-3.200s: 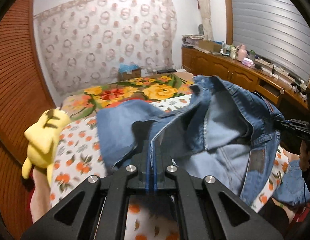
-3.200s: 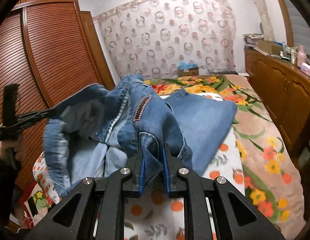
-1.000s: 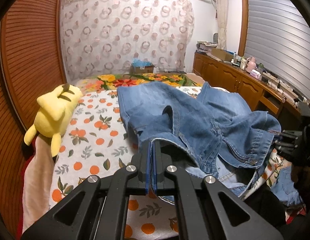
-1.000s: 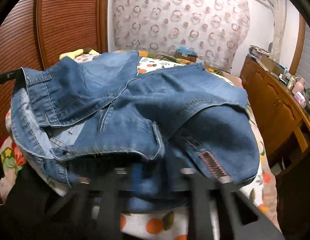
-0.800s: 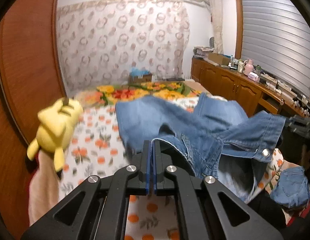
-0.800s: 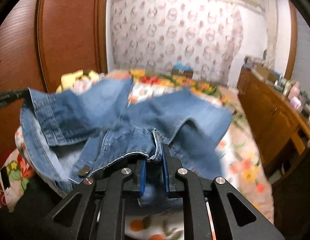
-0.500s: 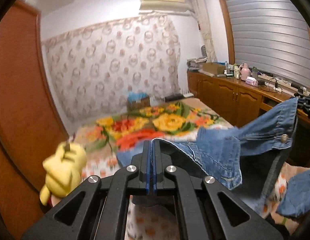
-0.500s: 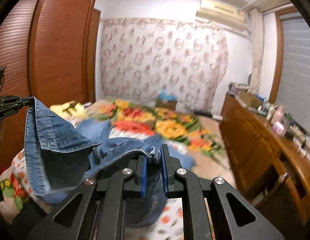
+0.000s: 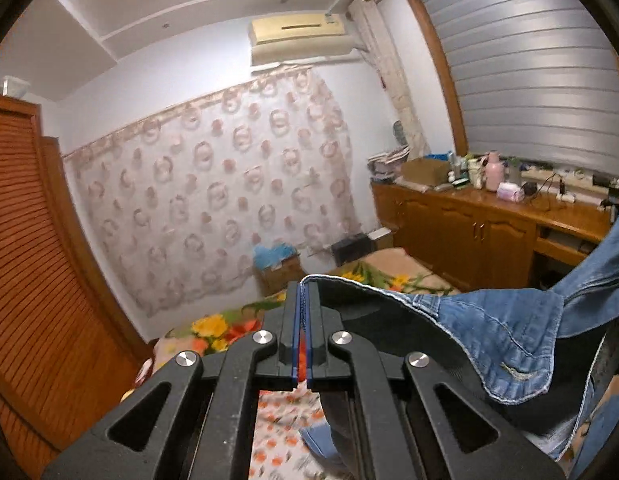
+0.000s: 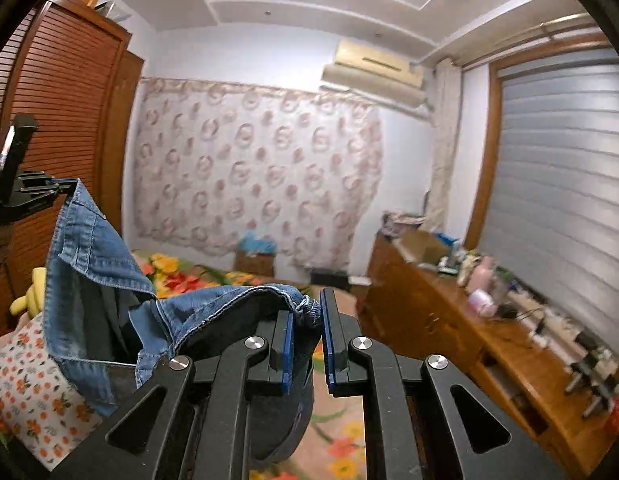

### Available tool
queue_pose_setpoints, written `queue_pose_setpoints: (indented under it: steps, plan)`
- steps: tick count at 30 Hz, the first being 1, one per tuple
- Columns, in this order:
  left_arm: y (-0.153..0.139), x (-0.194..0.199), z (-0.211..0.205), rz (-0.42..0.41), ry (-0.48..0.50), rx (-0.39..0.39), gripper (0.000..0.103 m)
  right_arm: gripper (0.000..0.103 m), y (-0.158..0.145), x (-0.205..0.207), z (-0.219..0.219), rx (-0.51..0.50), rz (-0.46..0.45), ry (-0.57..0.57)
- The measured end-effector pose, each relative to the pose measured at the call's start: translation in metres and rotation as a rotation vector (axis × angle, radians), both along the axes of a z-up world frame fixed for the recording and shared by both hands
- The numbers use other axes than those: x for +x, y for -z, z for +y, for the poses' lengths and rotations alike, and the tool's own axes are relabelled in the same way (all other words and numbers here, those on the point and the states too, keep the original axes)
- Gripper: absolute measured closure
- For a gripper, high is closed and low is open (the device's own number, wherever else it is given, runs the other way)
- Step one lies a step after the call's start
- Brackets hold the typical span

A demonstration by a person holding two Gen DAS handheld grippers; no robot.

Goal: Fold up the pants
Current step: 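Lift the jeans with both tools and shake them out in the air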

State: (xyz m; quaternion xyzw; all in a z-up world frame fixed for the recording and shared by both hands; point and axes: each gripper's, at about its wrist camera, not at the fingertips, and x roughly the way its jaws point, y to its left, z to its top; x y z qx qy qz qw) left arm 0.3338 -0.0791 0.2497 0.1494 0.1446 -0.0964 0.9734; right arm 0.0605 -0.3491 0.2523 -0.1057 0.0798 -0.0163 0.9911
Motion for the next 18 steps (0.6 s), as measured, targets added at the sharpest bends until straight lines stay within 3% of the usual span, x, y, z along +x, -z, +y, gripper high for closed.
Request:
queue_pose_setpoints:
  steps: [4,5,10,14,18]
  plan:
    - [-0.021,0.012,-0.024,-0.032,0.046,-0.01,0.101,0.091,-0.016,-0.014,0.02,-0.041,-0.019,0.018]
    - [-0.027,0.012,-0.028,-0.042,0.06,-0.02,0.101,0.091,-0.004,-0.017,0.045,-0.05,-0.019,0.016]
    - [-0.051,0.002,-0.044,-0.094,0.123,-0.049,0.101,0.091,0.014,-0.055,0.072,-0.075,-0.039,-0.016]
    - [-0.046,-0.005,-0.038,-0.106,0.144,-0.051,0.101,0.091,0.036,-0.082,0.068,-0.074,0.003,-0.102]
    - [-0.033,-0.002,-0.011,-0.083,0.136,-0.048,0.101,0.091,0.059,-0.078,0.117,-0.072,0.054,-0.232]
